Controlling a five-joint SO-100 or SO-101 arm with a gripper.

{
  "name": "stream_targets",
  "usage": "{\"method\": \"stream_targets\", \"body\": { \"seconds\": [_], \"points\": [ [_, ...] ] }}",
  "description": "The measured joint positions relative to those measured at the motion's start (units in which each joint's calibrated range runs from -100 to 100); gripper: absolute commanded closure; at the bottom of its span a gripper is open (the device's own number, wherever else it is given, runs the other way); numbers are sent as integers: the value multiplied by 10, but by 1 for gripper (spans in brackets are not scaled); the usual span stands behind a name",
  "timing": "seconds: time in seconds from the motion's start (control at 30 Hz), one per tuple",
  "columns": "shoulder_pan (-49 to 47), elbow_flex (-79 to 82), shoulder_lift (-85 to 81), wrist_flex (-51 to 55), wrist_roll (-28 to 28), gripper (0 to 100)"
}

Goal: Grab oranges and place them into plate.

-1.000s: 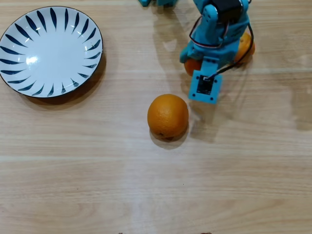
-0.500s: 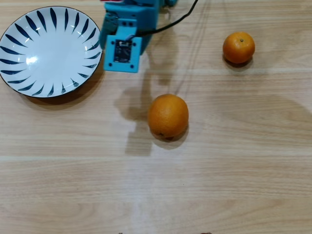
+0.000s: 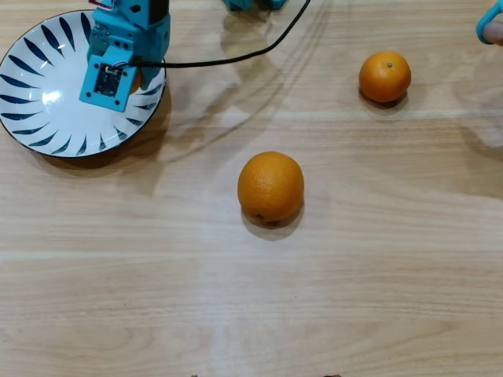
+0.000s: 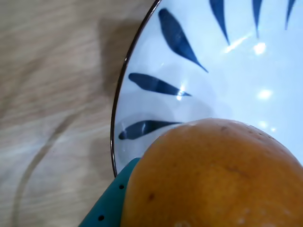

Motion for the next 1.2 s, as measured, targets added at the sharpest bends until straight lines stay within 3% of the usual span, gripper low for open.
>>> {"method": "stream_targets", "body": {
  "seconds": [0.07, 0.27, 0.6, 0.7, 0.93, 1.2],
  "points": [
    [-4, 28, 0, -29, 0, 73],
    [-4, 39, -2, -41, 2, 55],
    [-7, 38, -14, -47, 0, 56],
    [-27, 38, -36, -28, -14, 64],
    [-144, -30, -154, 90, -41, 99],
    [-344, -58, -293, 220, -52, 98]
  ]
}}
